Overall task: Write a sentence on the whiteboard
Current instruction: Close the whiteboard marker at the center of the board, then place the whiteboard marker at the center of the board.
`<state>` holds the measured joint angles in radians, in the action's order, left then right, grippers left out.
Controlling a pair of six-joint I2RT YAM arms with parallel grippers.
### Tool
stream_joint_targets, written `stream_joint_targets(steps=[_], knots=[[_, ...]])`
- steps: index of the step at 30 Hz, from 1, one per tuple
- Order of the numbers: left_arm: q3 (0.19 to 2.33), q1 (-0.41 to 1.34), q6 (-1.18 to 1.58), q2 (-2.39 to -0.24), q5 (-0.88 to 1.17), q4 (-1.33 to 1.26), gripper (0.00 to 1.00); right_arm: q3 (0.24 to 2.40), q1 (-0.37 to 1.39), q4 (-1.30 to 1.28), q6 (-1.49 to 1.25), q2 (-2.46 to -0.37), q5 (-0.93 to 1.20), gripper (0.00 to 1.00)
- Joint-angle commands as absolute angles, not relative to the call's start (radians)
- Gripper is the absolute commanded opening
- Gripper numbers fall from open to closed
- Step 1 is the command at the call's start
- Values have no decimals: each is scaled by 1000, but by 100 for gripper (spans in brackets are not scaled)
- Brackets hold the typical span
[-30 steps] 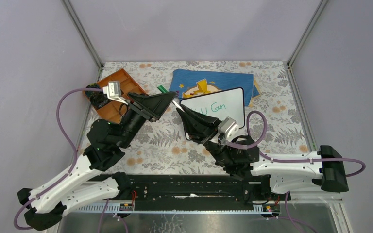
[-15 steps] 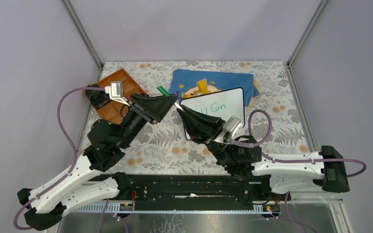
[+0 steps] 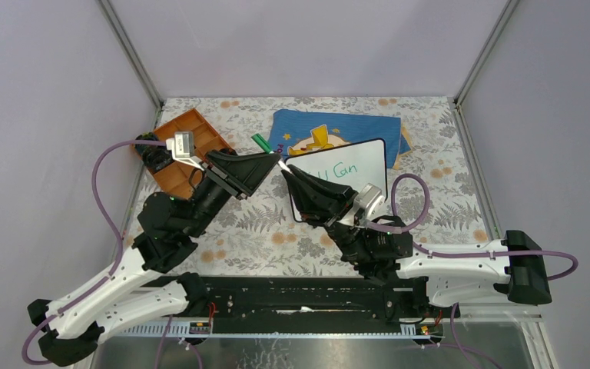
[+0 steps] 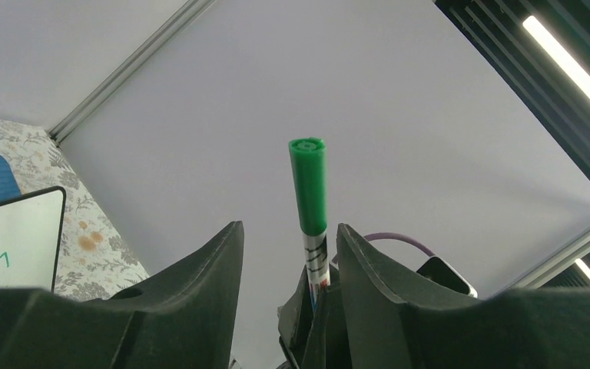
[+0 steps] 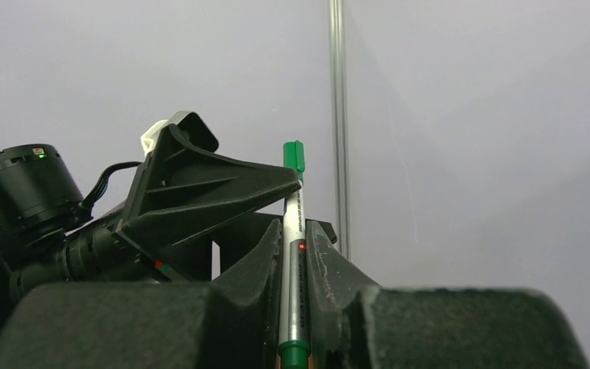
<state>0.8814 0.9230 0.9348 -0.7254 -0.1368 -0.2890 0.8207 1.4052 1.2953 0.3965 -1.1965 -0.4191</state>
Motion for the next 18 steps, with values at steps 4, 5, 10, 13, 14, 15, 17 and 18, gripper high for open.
stream_joint_targets(steps=[4,5,10,13,14,15,17,18], knots=[[859,926,959,-728,-107,-360,64,828,1404,1403,429,-1196,-475,0],[859,926,960,-730,-107,-362,64,829,1404,1401,429,-1197,-474,0],[874,925,960,-751,-102,-363,63,829,1403,1393,422,-1198,-470,0],[890,925,960,-764,-96,-368,62,829,1403,1390,417,-1197,-469,0],[896,926,959,-770,-93,-369,62,828,1404,1388,416,-1195,-468,0],[900,926,959,-774,-91,-370,61,828,1404,1386,415,-1194,-468,0],[903,926,959,-778,-93,-374,59,827,1404,1380,410,-1191,-465,0],[903,925,959,-776,-96,-378,58,825,1404,1377,410,-1189,-465,0]])
